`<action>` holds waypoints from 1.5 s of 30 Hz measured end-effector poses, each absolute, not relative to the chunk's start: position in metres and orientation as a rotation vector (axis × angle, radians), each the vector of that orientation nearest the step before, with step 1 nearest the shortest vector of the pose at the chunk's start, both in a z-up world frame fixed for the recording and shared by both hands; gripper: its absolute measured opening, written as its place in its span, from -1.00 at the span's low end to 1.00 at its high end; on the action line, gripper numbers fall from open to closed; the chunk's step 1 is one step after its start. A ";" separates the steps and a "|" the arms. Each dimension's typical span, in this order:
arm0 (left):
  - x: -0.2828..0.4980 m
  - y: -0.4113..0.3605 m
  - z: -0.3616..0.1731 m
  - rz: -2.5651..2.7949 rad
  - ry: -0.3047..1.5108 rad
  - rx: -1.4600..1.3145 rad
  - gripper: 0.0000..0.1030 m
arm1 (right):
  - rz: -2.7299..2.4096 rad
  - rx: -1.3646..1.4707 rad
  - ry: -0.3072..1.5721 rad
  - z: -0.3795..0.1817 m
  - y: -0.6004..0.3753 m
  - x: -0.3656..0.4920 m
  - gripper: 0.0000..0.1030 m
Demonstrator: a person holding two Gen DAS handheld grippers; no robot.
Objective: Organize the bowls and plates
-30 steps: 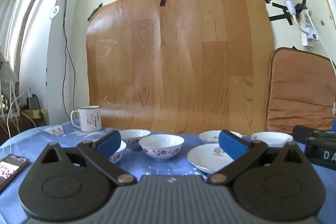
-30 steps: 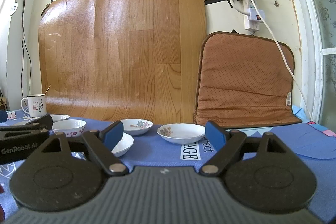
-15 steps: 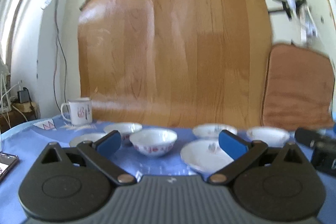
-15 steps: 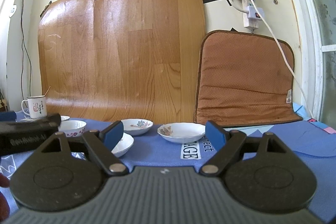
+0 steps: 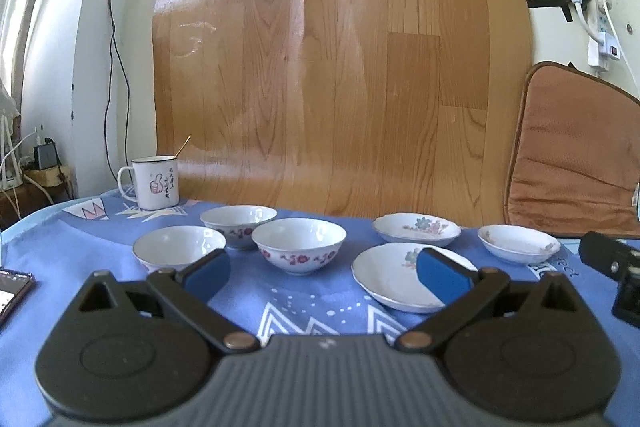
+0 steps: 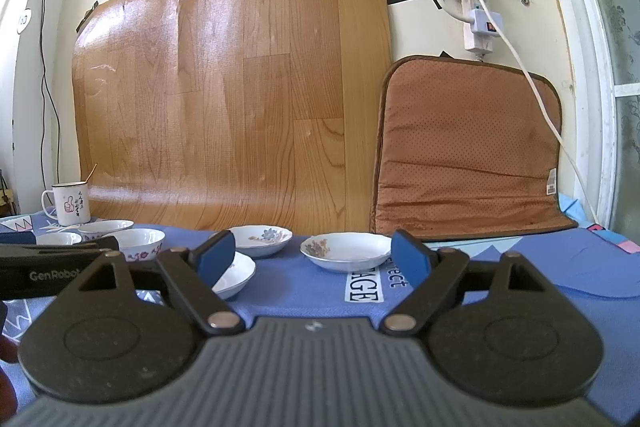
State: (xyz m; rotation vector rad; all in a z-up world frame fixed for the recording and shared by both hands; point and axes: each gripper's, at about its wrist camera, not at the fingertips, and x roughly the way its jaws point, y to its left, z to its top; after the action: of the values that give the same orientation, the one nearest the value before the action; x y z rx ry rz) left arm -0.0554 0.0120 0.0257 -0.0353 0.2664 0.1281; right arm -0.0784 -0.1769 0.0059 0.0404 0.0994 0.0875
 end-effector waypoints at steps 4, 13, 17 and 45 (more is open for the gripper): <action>-0.053 0.016 0.026 0.129 0.281 -0.054 1.00 | 0.087 0.041 0.100 0.006 -0.177 -0.079 0.69; -0.053 0.016 0.026 0.135 0.286 -0.058 1.00 | 0.089 0.042 0.100 0.006 -0.177 -0.079 0.69; -0.053 0.016 0.026 0.136 0.291 -0.062 1.00 | 0.089 0.042 0.100 0.006 -0.177 -0.079 0.69; -0.051 0.019 0.025 0.129 0.303 -0.077 1.00 | 0.089 0.043 0.100 0.005 -0.177 -0.078 0.69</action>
State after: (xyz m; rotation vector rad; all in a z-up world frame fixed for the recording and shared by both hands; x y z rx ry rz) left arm -0.0512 0.0190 0.0254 -0.0770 0.3027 0.1290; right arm -0.0784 -0.1771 0.0054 0.0427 0.0996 0.0889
